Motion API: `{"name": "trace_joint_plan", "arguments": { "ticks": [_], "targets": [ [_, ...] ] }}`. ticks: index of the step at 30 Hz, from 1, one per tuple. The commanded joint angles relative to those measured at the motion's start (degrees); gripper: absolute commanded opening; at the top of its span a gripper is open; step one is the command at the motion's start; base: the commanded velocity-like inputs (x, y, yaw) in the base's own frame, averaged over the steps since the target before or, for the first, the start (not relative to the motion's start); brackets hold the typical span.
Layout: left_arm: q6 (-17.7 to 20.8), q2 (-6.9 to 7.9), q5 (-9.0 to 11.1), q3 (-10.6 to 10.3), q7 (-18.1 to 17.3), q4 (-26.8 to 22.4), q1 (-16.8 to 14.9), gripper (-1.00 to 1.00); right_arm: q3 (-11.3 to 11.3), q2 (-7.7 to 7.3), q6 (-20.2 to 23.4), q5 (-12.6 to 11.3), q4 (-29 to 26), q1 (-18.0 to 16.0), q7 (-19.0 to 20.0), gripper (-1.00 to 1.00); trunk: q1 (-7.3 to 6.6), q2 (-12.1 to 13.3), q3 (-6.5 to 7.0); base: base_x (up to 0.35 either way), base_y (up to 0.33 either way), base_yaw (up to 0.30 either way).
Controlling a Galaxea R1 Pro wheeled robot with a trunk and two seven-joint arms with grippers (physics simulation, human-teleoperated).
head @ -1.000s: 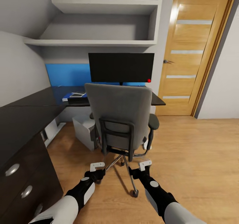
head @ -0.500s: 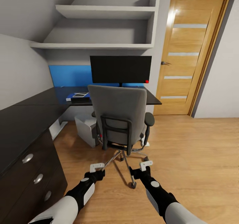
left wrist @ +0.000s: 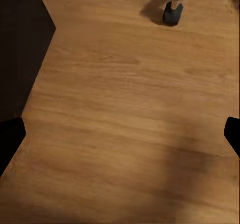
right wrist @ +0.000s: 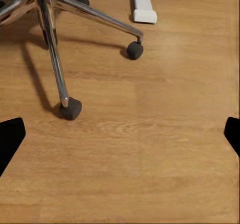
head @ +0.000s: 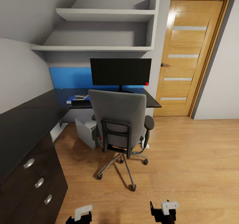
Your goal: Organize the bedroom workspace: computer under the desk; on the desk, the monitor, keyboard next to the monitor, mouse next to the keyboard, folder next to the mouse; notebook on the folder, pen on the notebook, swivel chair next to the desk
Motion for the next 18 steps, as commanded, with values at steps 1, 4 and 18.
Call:
{"name": "trace_joint_plan", "arguments": {
  "ticks": [1,4,18],
  "targets": [
    [-2.24,-0.14,-0.63,0.32,3.02,0.05,0.16,1.0,0.32,0.01,-2.2,0.5,0.13,0.39,-2.01,1.0,-0.24,0.39,0.13,0.0,0.0,0.0],
    [-6.66,-0.64,-0.69,0.26,8.76,0.05,1.1,1.0,0.36,0.01,-7.97,0.55,0.13,1.4,-7.06,1.0,-0.89,1.59,0.67,0.0,0.0,0.0],
    [-12.49,0.78,-3.1,0.1,15.09,0.05,9.72,1.0,0.46,0.08,-19.81,0.74,0.13,3.66,-14.4,1.0,-3.97,7.21,3.18,0.0,0.0,0.0]
  ]
}}
